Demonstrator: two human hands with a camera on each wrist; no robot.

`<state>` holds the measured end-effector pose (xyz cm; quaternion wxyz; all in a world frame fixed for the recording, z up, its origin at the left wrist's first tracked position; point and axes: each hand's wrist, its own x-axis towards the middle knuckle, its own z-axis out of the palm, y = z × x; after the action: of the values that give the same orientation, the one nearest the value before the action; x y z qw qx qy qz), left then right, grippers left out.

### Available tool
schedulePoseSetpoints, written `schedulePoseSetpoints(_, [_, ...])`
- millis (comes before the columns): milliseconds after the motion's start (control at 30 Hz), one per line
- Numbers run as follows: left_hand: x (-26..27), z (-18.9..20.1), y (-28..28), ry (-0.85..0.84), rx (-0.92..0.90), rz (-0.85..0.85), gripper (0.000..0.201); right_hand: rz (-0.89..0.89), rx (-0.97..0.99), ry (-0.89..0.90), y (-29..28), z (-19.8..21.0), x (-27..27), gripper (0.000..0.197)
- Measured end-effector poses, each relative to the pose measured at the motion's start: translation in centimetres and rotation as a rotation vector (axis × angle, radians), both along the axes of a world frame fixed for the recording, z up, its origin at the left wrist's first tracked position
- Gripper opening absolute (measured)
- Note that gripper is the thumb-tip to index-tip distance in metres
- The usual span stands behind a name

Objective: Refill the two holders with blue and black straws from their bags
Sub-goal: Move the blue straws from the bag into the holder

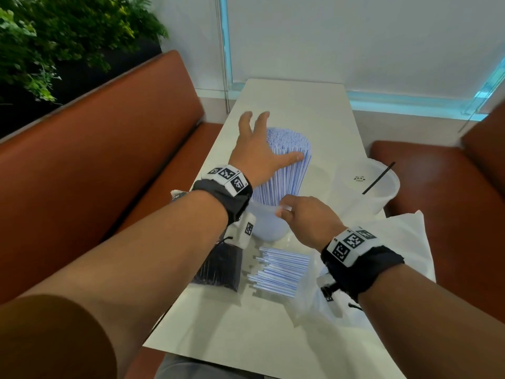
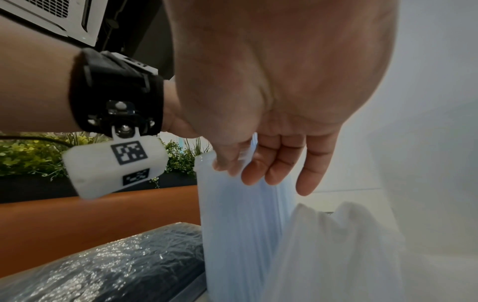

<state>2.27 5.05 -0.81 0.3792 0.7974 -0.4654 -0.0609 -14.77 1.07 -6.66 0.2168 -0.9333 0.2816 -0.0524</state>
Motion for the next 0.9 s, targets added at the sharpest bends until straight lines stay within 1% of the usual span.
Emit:
schedulePoseSetpoints(67, [0.2,0.1,0.0,-0.009,-0.012,0.002,0.127,0.002,0.001,-0.005,-0.1,-0.1,0.1,0.031])
schedulePoseSetpoints(133, [0.0,-0.1,0.2,-0.021,-0.007,0.003,0.128,0.005,0.003,-0.008,-0.1,-0.2,0.1,0.030])
schedulePoseSetpoints(200, [-0.2,-0.3,0.3,-0.067,0.035,-0.002,0.121,0.006,0.007,-0.010,-0.3,-0.3,0.2,0.028])
schedulePoseSetpoints(267, [-0.1,-0.2,0.6,-0.149,0.100,-0.018,0.111,-0.001,0.009,-0.012,-0.4,-0.5,0.3,0.025])
schedulePoseSetpoints(333, [0.1,-0.2,0.8,-0.195,0.118,-0.016,0.111,-0.003,0.003,-0.012,-0.4,-0.6,0.3,0.022])
schedulePoseSetpoints(467, [0.4,0.3,1.3,-0.199,0.176,-0.074,0.114,0.001,-0.021,0.009,-0.2,-0.4,0.2,0.028])
schedulePoseSetpoints(533, [0.7,1.0,2.0,-0.165,0.178,-0.098,0.115,-0.004,-0.042,0.001,0.1,-0.2,-0.1,0.027])
schedulePoseSetpoints(567, [0.9,1.3,2.5,-0.138,0.148,-0.103,0.116,-0.019,-0.057,-0.034,0.4,-0.2,-0.4,0.027])
schedulePoseSetpoints(633, [1.0,1.7,3.9,-0.087,0.085,-0.119,0.118,-0.124,-0.120,-0.137,1.1,-0.2,-1.2,0.023])
schedulePoseSetpoints(700, [0.6,1.8,5.6,-0.054,0.021,-0.107,0.116,-0.284,-0.200,-0.179,1.6,-0.4,-2.3,0.033])
schedulePoseSetpoints(733, [0.4,1.8,6.3,-0.046,-0.038,-0.080,0.110,-0.359,-0.219,-0.140,1.5,-0.6,-2.8,0.040])
schedulePoseSetpoints(800, [-0.2,2.0,7.7,-0.089,-0.195,-0.008,0.091,-0.462,-0.182,0.053,1.1,-1.1,-3.7,0.053])
schedulePoseSetpoints(867, [-1.4,1.9,9.1,-0.232,-0.379,0.028,0.061,-0.501,-0.126,0.279,0.6,-1.7,-4.2,0.065])
schedulePoseSetpoints(900, [-2.4,1.6,9.6,-0.277,-0.450,0.003,0.046,-0.500,-0.105,0.356,0.5,-2.0,-4.3,0.067])
